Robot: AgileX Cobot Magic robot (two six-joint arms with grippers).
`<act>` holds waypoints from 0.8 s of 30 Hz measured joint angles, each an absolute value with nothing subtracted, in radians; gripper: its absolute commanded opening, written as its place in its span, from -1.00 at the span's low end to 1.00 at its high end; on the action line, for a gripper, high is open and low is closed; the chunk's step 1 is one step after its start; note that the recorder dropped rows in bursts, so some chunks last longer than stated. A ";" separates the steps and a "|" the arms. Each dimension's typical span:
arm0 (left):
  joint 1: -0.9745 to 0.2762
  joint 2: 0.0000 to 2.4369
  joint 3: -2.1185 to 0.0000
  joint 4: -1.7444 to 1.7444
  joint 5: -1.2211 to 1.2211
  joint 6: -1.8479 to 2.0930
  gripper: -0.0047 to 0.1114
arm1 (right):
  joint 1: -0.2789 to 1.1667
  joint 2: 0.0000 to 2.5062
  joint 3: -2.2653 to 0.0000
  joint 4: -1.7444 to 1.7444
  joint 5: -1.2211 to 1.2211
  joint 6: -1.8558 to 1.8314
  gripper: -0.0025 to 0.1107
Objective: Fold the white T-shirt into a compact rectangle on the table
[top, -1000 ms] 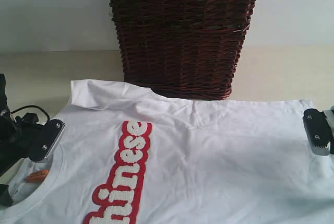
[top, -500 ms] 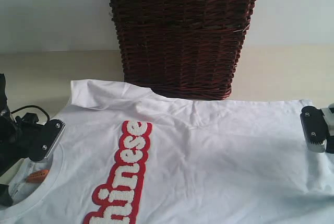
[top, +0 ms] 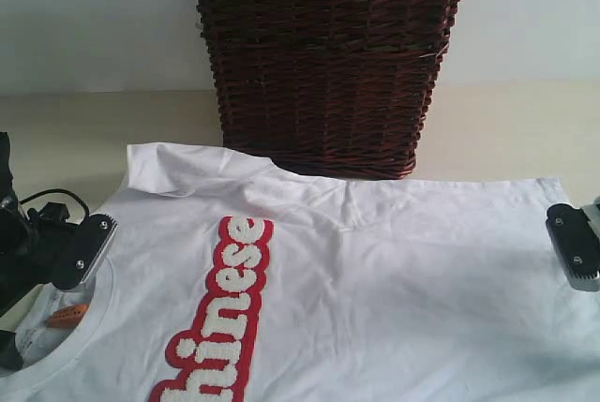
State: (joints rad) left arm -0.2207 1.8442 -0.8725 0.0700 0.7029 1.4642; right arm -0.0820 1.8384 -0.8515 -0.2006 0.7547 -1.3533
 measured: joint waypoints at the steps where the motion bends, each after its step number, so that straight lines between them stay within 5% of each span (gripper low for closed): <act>1: -0.221 1.844 -0.873 0.070 0.703 1.464 0.90 | -0.082 1.844 -0.847 -0.205 0.750 -1.353 0.90; 5: -0.221 1.844 -0.873 0.070 0.703 1.464 0.90 | -0.082 1.853 -0.847 -0.211 0.722 -1.315 0.88; 8: -0.221 1.844 -0.873 0.070 0.703 1.464 0.90 | -0.078 1.853 -0.847 -0.222 0.718 -1.290 0.67; 10: -0.221 1.844 -0.873 0.070 0.703 1.464 0.90 | -0.078 1.853 -0.847 -0.229 0.718 -1.284 0.42; 11: -0.221 1.844 -0.873 0.070 0.703 1.464 0.90 | -0.078 1.853 -0.847 -0.233 0.718 -1.275 0.06; 17: -0.221 1.844 -0.873 0.070 0.703 1.464 0.90 | -0.078 1.855 -0.847 -0.257 0.735 -1.251 -0.95; 24: -0.221 1.844 -0.873 0.070 0.703 1.464 0.90 | -0.078 1.855 -0.847 -0.279 0.792 -1.249 -0.96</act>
